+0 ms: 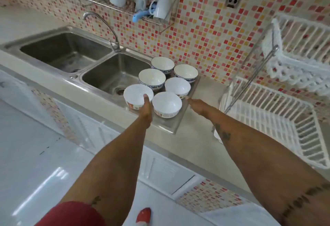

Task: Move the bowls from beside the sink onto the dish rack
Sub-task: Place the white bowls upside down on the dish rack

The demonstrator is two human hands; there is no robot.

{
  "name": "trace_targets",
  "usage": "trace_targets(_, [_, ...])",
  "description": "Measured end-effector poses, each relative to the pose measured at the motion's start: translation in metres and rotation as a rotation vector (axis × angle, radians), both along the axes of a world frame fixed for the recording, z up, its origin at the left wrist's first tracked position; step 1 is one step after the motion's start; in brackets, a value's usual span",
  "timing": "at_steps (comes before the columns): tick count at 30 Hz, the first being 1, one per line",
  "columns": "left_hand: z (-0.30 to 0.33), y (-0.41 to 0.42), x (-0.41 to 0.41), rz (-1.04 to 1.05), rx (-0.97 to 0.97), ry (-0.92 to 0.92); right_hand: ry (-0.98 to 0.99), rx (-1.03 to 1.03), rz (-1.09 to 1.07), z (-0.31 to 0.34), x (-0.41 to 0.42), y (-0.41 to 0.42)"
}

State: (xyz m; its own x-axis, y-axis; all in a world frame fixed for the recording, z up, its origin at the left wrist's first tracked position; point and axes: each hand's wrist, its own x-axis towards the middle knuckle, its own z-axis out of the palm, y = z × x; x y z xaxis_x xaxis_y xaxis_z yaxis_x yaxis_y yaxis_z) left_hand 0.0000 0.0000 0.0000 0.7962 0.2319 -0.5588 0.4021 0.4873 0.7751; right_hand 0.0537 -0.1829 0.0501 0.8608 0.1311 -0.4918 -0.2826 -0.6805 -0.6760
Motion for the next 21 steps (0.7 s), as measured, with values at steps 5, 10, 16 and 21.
trace_targets(5, [-0.027, -0.020, 0.019, 0.290, -0.083, -0.085, 0.086, 0.265, -0.286, -0.028, 0.054, 0.021])
trace_targets(10, [-0.059, -0.022, 0.047, 0.400, -0.088, -0.057, 0.081, 0.393, -0.425, -0.046, 0.087, 0.046])
trace_targets(16, [-0.067, -0.025, 0.073, 0.389, -0.155, -0.050, 0.106, 0.470, -0.537, -0.081, 0.101, 0.056])
trace_targets(21, [-0.072, -0.036, 0.077, 0.412, -0.156, -0.009, 0.164, 0.432, -0.539, -0.088, 0.099, 0.061])
